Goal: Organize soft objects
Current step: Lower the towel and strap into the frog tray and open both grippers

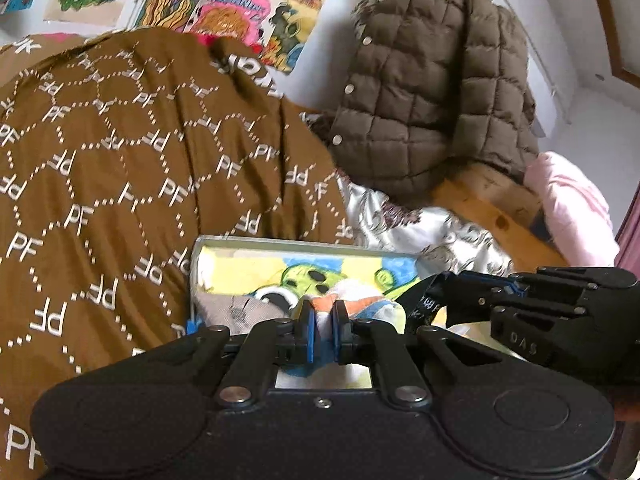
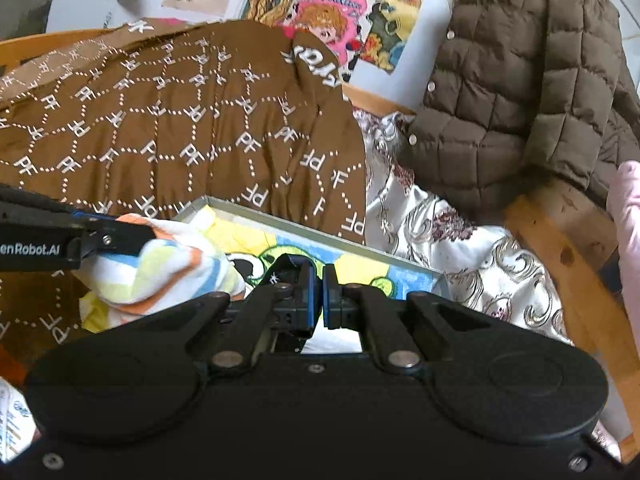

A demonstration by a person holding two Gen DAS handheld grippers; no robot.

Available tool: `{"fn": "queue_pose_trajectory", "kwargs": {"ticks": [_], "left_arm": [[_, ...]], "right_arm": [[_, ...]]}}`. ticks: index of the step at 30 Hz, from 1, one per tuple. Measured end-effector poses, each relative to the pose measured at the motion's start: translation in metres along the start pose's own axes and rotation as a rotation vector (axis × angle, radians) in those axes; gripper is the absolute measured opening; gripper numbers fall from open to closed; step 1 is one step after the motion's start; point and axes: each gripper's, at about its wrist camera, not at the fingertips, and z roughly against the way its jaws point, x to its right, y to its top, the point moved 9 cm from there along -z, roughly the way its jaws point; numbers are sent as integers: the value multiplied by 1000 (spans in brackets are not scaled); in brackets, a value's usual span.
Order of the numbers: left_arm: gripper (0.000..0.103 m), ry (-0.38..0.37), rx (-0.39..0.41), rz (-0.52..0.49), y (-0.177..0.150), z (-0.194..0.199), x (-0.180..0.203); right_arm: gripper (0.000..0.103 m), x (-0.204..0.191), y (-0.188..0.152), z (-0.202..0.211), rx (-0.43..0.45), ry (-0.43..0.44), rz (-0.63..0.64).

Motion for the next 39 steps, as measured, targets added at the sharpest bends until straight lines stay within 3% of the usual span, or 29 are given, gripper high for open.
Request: {"fn": "queue_pose_trajectory", "kwargs": {"ticks": [16, 25, 28, 30, 39], "left_arm": [[9, 136, -71, -25, -29, -31, -22], [10, 203, -79, -36, -33, -36, -25], [14, 220, -74, -39, -32, -35, -25], [15, 226, -71, -33, -31, -34, -25], [40, 267, -56, -16, -28, -23, -30]], "right_arm": [[0, -1, -69, -93, -170, 26, -86], [0, -3, -97, -112, -220, 35, -126], [1, -2, -99, -113, -222, 39, -135], [7, -1, -98, -108, -224, 39, -141], [37, 7, -90, -85, -208, 22, -195]]}}
